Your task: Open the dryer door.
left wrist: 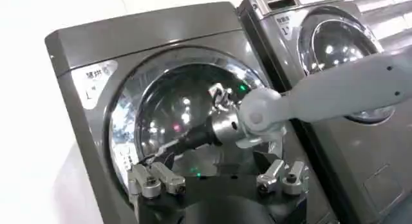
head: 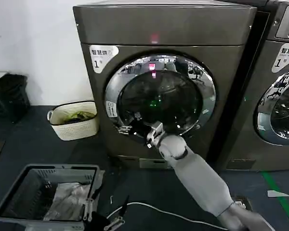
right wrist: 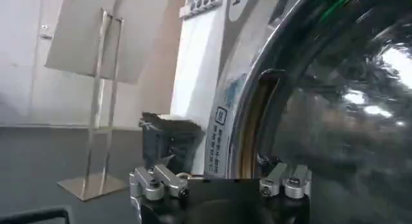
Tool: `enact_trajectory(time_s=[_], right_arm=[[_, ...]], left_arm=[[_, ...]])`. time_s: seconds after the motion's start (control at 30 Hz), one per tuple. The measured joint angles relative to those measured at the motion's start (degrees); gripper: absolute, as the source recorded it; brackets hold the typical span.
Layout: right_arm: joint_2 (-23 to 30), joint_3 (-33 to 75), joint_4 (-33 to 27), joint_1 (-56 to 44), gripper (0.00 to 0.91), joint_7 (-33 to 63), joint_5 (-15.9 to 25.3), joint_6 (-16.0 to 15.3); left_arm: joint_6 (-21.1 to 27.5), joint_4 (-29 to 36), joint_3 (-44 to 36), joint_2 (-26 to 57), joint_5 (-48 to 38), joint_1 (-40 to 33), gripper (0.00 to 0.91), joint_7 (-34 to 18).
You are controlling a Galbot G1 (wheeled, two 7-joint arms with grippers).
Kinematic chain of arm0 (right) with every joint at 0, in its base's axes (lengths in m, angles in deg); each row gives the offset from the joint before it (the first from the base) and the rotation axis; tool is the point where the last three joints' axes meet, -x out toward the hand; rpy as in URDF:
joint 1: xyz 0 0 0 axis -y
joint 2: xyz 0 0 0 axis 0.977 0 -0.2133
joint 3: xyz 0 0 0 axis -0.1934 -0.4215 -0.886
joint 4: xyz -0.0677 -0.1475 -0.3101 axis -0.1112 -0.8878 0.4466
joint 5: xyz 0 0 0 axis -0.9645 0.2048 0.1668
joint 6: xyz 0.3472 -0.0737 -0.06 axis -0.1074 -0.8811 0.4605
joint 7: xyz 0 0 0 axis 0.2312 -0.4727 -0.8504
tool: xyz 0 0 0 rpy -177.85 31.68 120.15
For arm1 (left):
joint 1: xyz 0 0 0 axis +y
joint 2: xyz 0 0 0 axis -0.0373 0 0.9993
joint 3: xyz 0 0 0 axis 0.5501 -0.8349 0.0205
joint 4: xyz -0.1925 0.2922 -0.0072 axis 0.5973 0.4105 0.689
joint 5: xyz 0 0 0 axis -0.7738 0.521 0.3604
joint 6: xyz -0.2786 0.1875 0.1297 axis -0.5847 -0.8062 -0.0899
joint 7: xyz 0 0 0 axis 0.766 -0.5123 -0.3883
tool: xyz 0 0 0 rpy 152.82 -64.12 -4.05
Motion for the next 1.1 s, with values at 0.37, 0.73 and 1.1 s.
enact_trajectory(time_s=[0.37, 0.73, 1.1], right_arm=[[2.4, -0.3, -4.7, 2.4, 0.907, -2.0, 0.5, 1.0], [4.6, -0.3, -9.0, 3.9, 0.907, -5.2, 1.6, 2.9], [5.1, -0.1, -13.5, 5.8, 0.907, -11.8, 1.2, 5.2]], left_arm=[[-0.1, 0.0, 0.0, -0.2, 0.0, 0.0, 0.907, 0.0], [-0.5, 0.0, 0.0, -0.6, 0.1, 0.6, 0.907, -0.1], [-1.0, 0.0, 0.0, -0.6, 0.4, 1.0, 0.907, -0.3]])
